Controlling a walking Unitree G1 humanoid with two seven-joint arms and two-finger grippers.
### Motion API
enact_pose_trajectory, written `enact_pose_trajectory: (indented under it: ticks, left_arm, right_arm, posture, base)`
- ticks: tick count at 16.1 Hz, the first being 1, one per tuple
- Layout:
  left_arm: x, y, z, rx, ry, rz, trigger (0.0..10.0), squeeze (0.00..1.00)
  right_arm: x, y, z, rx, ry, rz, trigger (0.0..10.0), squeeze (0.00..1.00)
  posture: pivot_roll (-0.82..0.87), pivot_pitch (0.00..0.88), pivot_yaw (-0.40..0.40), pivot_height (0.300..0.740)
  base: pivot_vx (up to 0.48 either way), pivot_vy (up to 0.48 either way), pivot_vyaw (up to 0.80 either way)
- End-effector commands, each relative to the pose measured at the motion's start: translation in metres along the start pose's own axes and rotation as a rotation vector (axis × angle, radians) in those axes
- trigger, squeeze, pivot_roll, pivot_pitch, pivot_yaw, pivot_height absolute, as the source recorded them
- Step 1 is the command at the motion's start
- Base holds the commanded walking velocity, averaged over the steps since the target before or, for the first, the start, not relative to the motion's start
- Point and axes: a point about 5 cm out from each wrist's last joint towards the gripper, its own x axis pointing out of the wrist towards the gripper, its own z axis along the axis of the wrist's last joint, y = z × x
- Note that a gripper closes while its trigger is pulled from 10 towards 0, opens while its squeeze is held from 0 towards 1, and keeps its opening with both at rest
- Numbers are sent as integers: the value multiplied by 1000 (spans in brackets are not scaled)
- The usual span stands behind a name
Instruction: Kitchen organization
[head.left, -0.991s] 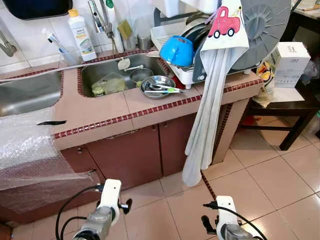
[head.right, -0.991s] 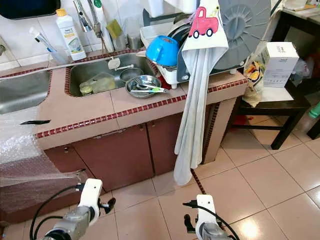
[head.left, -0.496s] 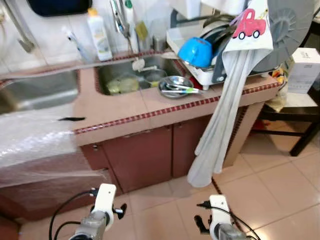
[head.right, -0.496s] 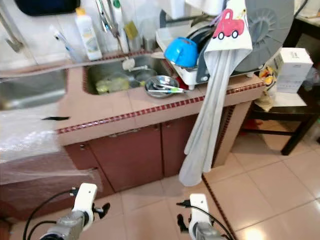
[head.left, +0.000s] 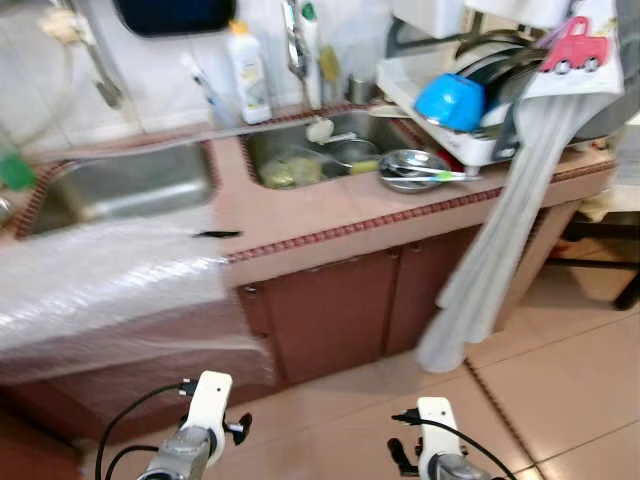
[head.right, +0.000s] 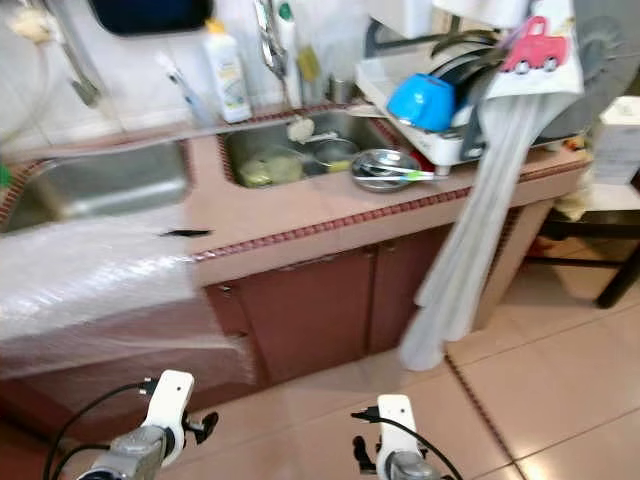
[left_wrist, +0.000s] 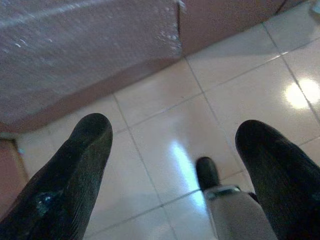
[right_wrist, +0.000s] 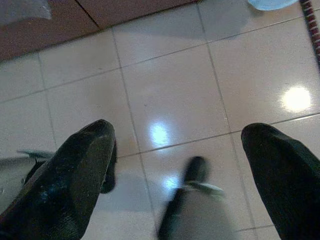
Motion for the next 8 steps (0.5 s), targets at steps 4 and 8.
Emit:
enact_pose_trajectory:
  ticks: [4,8]
  left_arm:
    - [1,-5,0,1,-2,-14,10000,0]
    - [0,-3,0,17,-11,-4,10000,0]
  right_arm:
    - [-1,-5,-4,-7,14,-8,10000,0]
    - [-1,-5,-5,-14,16,-8,10000,0]
  posture:
    - [62,0,68,740]
    - [64,0,71,740]
  base:
    - [0,452,0]
    - [0,0,0]
